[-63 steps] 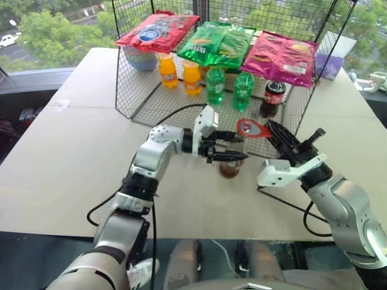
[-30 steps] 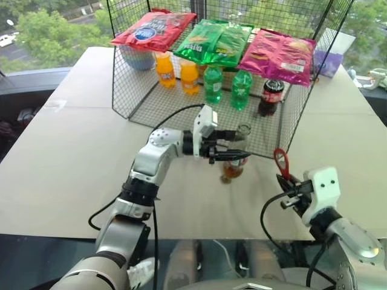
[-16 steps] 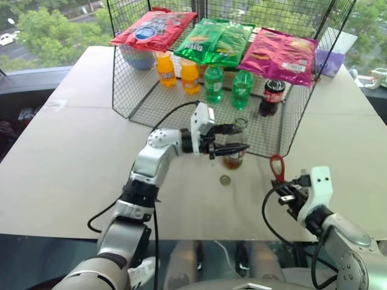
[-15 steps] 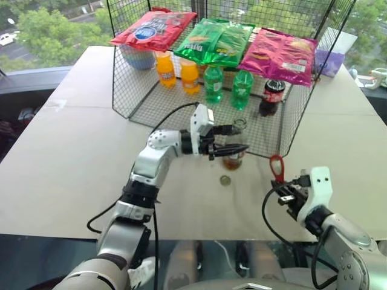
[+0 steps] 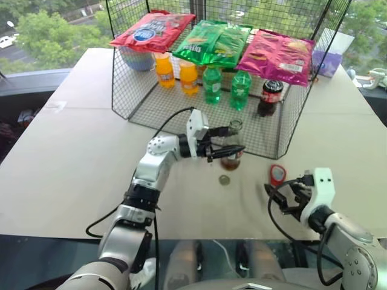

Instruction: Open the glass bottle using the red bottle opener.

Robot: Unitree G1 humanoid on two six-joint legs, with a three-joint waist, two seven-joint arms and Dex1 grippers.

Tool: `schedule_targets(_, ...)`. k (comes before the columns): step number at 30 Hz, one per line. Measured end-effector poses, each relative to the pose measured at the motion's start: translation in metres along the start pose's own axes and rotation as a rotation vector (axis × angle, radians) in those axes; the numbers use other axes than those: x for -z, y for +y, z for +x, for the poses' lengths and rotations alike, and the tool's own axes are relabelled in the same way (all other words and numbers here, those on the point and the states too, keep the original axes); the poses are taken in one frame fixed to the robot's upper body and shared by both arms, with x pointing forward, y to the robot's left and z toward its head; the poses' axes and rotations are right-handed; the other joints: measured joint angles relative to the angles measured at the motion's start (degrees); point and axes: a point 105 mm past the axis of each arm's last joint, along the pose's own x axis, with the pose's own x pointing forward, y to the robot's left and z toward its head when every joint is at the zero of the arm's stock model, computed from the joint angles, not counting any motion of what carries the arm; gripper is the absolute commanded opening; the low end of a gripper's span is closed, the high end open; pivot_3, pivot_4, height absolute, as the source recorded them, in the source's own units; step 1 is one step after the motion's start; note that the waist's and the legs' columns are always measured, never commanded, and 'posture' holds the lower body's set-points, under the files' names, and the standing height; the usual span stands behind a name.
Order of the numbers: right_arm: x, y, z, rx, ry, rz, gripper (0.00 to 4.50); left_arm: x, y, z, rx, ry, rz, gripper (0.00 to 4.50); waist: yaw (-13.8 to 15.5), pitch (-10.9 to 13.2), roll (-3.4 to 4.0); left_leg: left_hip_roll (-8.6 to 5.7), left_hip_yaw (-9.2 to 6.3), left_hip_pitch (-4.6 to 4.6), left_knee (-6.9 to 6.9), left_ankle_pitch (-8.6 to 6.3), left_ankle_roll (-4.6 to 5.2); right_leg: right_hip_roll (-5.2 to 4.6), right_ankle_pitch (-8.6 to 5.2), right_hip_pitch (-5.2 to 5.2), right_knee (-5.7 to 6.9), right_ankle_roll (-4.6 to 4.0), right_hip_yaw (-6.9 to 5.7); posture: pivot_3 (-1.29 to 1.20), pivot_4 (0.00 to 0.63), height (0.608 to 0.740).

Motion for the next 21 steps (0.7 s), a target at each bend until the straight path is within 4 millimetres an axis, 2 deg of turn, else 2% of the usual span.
schedule_targets(3,-0.003,-0.005,-0.004,0.029,-0.025,-0.039,4.48,0.000,0.003,-0.001,-0.018,-0.004,-0.012,2.74,-0.11,-0.01,0.03,0.00,0.00,0.01,0.00,0.00,0.00,-0.01,0.00,0.00,0.00,0.00,0.00,0.00,0.150,0.728)
schedule_targets(7,-0.017,0.004,-0.009,-0.016,-0.096,-0.197,4.48,-0.001,0.005,0.001,-0.017,0.003,-0.026,2.74,-0.23,-0.02,0.05,-0.01,-0.01,0.01,0.00,0.00,0.00,-0.02,0.00,0.00,0.00,0.01,0.01,0.00,0.150,0.728)
schedule_targets(17,-0.017,0.030,-0.020,-0.155,-0.178,-0.384,4.48,-0.003,0.008,-0.005,-0.020,0.033,-0.032,2.74,-0.45,0.00,0.03,0.00,-0.04,0.02,0.00,-0.10,-0.17,-0.05,0.00,-0.01,-0.02,0.01,0.00,0.00,0.150,0.728)
schedule_targets(21,-0.018,0.035,-0.025,-0.186,-0.215,-0.422,4.48,-0.007,0.009,-0.013,-0.041,0.051,-0.033,2.74,-0.70,0.01,0.01,0.01,-0.06,-0.01,-0.02,-0.13,-0.23,-0.04,-0.01,-0.02,-0.04,0.01,0.00,0.00,0.150,0.728)
